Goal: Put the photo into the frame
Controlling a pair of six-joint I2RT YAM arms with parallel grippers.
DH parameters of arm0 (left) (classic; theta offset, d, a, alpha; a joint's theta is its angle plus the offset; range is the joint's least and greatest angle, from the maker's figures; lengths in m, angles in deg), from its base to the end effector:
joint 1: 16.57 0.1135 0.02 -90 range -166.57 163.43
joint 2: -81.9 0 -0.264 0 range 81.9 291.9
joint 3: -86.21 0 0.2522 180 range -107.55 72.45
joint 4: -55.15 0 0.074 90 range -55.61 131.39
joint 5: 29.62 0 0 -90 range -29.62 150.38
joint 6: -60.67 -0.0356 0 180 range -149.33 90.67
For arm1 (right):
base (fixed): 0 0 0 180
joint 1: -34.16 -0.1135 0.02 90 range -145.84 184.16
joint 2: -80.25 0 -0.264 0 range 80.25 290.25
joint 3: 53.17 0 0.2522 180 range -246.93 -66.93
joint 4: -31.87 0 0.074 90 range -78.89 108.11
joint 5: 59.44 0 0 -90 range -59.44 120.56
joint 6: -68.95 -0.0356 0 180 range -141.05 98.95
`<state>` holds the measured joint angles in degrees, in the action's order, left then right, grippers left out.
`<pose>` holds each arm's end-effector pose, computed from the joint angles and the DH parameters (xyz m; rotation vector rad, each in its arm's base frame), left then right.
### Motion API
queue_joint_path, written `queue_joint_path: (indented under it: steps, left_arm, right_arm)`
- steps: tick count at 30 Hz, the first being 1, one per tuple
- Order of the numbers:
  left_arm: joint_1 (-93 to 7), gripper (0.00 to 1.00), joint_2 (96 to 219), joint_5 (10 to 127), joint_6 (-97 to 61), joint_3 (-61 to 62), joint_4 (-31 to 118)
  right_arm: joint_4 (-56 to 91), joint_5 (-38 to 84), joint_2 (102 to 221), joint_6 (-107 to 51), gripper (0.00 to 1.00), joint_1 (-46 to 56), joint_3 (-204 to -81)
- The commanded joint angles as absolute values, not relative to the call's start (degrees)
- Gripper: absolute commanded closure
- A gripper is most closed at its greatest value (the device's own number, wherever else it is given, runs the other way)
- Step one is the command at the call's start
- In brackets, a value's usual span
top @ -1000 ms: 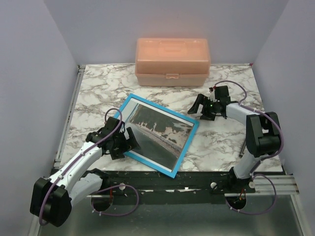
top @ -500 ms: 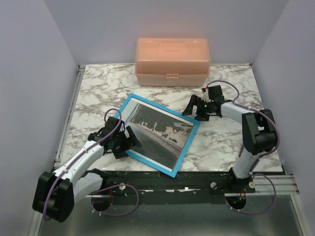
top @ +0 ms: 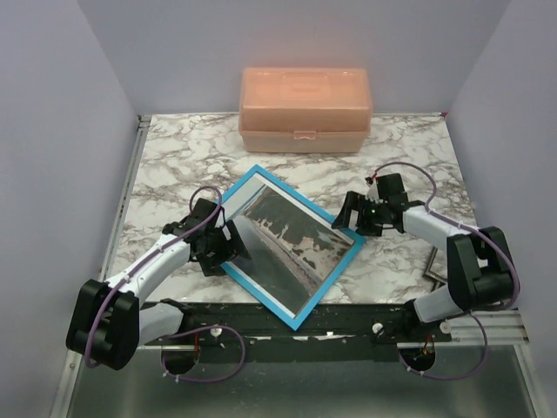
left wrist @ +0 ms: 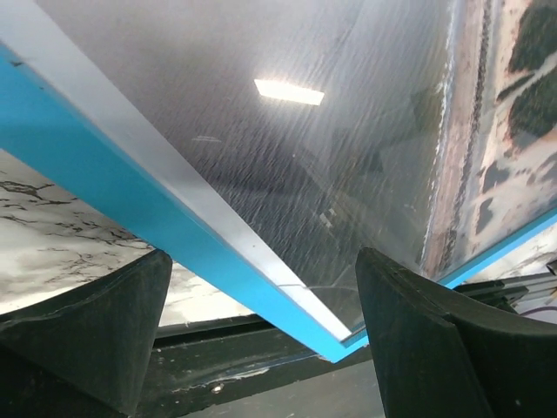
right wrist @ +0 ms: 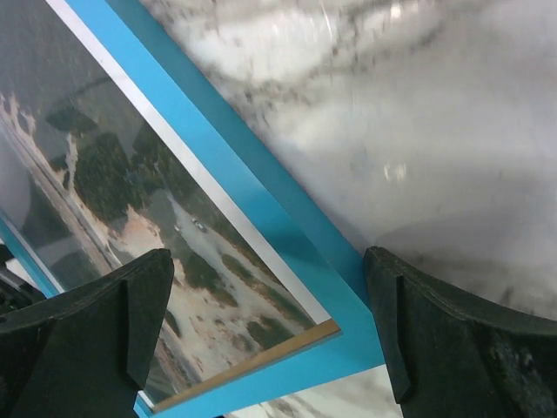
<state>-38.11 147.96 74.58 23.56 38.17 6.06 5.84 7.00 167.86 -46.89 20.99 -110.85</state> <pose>0.1781 -0.0797 0.1768 -0.7138 2.8148 -0.6434 0.2764 0.0793 0.1631 0.1224 2.6122 0.7798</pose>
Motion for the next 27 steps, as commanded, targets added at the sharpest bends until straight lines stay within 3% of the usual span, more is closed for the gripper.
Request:
queue_joint_path:
  steps: [1, 11, 27]
  left_arm:
    - [-38.34, 0.21, 151.0, 79.19, 23.1, 37.56, 20.28]
    - [-40.13, 0.23, 158.04, 84.78, 21.14, 34.08, 23.45]
    - [-49.52, 0.22, 179.32, 88.45, 16.37, 10.21, 17.23]
  right_arm:
    - [-5.32, -2.05, 162.34, -53.02, 0.04, 15.39, -103.74]
    - [-9.12, -1.13, 150.18, -60.34, 0.04, 8.07, -95.26]
    - [-11.77, -3.98, 145.12, -63.93, 0.06, 1.46, -96.41]
